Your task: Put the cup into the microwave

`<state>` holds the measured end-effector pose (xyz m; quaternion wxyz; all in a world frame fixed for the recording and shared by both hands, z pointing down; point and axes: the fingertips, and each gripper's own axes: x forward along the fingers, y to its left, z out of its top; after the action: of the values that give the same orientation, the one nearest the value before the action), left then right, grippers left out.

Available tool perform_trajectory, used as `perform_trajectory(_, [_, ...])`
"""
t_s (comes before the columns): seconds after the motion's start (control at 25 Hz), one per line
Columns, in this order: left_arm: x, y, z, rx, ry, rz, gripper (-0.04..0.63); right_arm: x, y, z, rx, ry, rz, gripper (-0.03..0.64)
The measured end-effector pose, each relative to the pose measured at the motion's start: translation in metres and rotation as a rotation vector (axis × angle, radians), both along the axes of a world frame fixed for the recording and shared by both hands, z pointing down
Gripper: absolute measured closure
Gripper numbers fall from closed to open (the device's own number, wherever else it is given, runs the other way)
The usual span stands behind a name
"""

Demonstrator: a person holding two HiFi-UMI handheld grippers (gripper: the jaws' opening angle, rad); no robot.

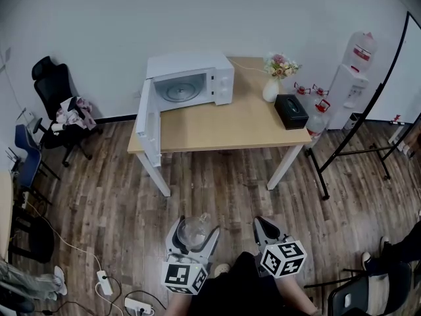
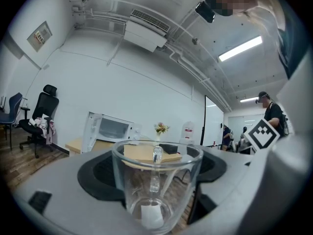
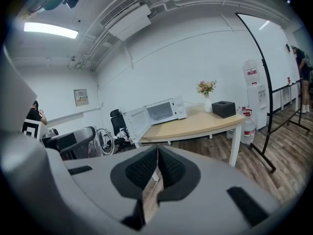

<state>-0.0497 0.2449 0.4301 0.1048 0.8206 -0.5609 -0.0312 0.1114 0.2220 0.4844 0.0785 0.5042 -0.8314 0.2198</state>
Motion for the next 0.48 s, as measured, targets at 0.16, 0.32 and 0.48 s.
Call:
perform_trajectory(0.16, [0.002, -0.002, 0.003, -0.012, 0.000, 0.001, 0.189, 0.004, -0.001, 0.002, -0.010, 0.003, 0.006, 0.621])
perform_trajectory(0.32, [0.001, -0.005, 0.006, -0.015, -0.003, -0.005, 0.189, 0.004, -0.006, 0.009, -0.025, 0.001, 0.000, 0.621])
perform_trajectory(0.48, [-0.003, -0.015, 0.006, -0.020, -0.004, -0.021, 0.189, -0.001, -0.018, 0.010, -0.030, -0.006, -0.016, 0.621])
